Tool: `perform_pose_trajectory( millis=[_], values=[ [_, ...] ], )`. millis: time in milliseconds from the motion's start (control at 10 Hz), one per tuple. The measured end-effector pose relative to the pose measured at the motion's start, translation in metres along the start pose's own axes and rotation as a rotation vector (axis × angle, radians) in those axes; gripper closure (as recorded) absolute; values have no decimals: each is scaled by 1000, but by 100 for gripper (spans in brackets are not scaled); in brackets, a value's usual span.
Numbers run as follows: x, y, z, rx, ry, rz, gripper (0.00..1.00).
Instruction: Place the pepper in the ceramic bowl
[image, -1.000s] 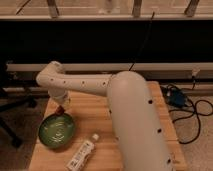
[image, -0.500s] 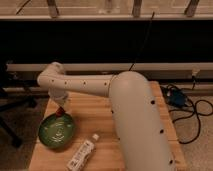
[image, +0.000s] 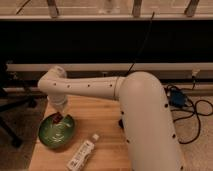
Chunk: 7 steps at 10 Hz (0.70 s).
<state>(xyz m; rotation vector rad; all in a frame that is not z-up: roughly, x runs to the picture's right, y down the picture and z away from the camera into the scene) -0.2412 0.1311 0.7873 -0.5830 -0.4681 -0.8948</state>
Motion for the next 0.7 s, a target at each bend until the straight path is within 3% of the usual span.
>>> perform_pose_trajectory(
  millis=[200, 300, 700],
  values=[
    [-7, 3, -4, 7, -13, -5, 23],
    [-10, 5, -7, 13, -21, -7, 20],
    [-18, 11, -17, 35, -46, -11, 20]
  ],
)
